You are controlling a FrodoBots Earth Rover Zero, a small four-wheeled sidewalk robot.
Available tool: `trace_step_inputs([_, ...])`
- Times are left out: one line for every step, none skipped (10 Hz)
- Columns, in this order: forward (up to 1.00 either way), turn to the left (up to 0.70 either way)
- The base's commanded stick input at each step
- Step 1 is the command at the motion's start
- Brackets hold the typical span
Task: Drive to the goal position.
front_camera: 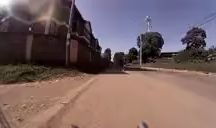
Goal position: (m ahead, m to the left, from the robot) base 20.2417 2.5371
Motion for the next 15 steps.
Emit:
trace_step_inputs([1.0,0.0])
trace_step_inputs([1.0,0.0])
trace_step_inputs([1.0,0.0])
trace_step_inputs([1.0,0.0])
trace_step_inputs([1.0,0.0])
trace_step_inputs([1.0,0.0])
trace_step_inputs([1.0,0.0])
trace_step_inputs([1.0,0.0])
trace_step_inputs([1.0,0.0])
trace_step_inputs([1.0,0.0])
trace_step_inputs([1.0,0.0])
trace_step_inputs([1.0,0.0])
trace_step_inputs([1.0,0.0])
trace_step_inputs([1.0,0.0])
trace_step_inputs([1.0,0.0])
